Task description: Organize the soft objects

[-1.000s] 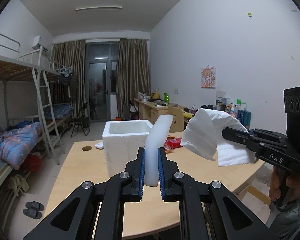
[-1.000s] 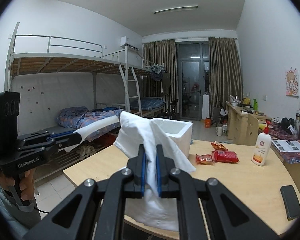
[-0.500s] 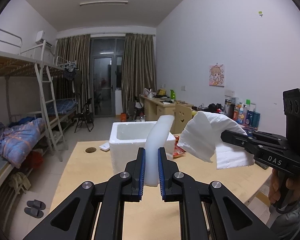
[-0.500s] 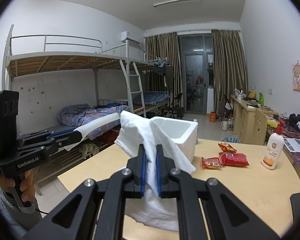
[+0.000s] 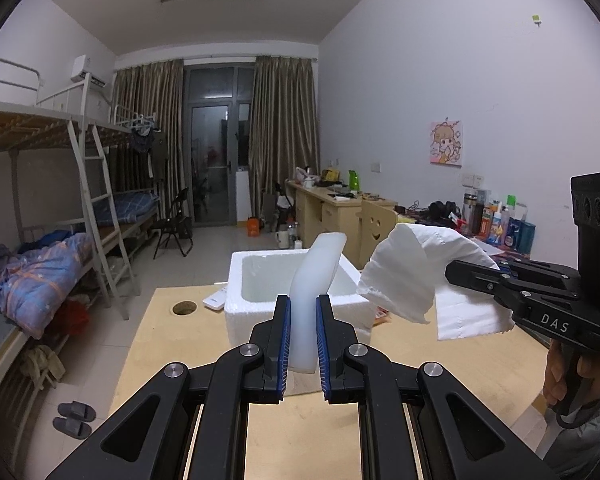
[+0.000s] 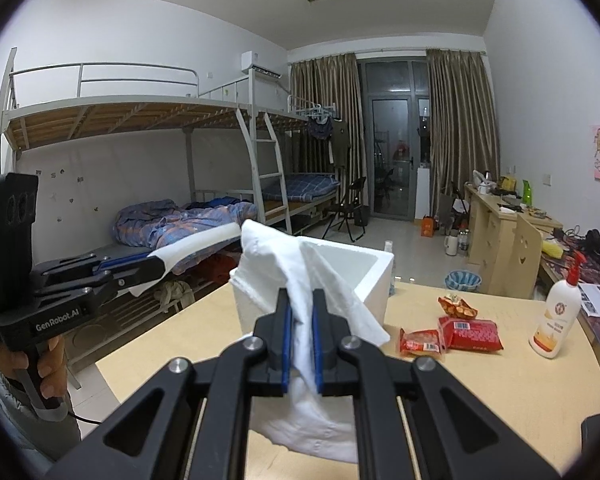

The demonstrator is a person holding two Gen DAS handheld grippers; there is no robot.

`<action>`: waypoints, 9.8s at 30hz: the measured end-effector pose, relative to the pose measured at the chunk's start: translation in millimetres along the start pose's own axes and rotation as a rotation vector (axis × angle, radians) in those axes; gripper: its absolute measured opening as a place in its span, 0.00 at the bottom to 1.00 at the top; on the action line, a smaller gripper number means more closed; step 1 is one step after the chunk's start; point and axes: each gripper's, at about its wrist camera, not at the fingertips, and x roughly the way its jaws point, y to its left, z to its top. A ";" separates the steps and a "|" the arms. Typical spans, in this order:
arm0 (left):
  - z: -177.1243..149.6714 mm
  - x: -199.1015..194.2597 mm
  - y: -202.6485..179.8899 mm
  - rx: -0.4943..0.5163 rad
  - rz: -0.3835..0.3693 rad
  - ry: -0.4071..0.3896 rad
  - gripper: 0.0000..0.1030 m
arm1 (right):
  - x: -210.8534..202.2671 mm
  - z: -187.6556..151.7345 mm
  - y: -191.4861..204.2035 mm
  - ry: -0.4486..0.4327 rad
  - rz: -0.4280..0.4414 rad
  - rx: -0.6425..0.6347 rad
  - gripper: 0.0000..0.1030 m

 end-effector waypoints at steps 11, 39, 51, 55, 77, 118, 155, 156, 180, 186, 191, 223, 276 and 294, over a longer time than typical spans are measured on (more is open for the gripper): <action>20.2 44.6 16.2 -0.002 0.002 0.031 0.13 | 28.2 16.0 -18.2 0.018 0.005 0.019 0.11; 56.4 146.1 47.4 -0.028 -0.040 0.108 0.13 | 88.9 47.0 -49.2 0.059 0.011 0.016 0.11; 58.6 183.1 48.8 -0.033 -0.052 0.146 0.13 | 96.4 53.5 -63.5 0.063 -0.020 0.024 0.11; 58.8 193.4 46.3 -0.028 -0.063 0.158 0.13 | 95.7 53.1 -65.7 0.064 -0.028 0.025 0.11; 51.3 216.8 36.8 0.012 -0.064 0.200 0.26 | 90.3 54.4 -61.2 0.049 -0.063 0.042 0.11; 55.5 122.0 97.2 -0.051 0.151 -0.009 1.00 | 136.8 54.5 -30.7 0.126 0.019 -0.002 0.12; 61.3 105.7 66.7 -0.034 0.137 -0.021 1.00 | 84.0 56.6 -32.4 0.056 -0.061 0.021 0.90; 61.6 104.2 64.1 -0.032 0.136 -0.023 1.00 | 80.2 55.8 -33.5 0.052 -0.067 0.024 0.91; 57.2 24.1 -12.5 -0.004 0.116 -0.114 1.00 | -34.6 31.0 -36.0 -0.051 -0.211 0.050 1.00; 48.0 -9.0 -32.3 0.008 0.108 -0.139 1.00 | -65.9 18.0 -25.4 -0.084 -0.217 0.044 1.00; 37.3 -38.7 -44.6 0.019 0.101 -0.163 1.00 | -86.3 8.3 -13.4 -0.106 -0.213 0.039 1.00; -28.3 -123.6 -63.5 0.016 0.071 -0.272 1.00 | -149.5 -44.6 50.1 -0.214 -0.229 -0.021 1.00; -100.0 -87.0 -62.4 -0.002 0.119 -0.177 1.00 | -133.5 -96.1 51.1 -0.150 -0.212 0.012 1.00; -101.2 -90.5 -63.1 0.001 0.129 -0.179 1.00 | -130.5 -97.3 50.3 -0.132 -0.205 0.019 1.00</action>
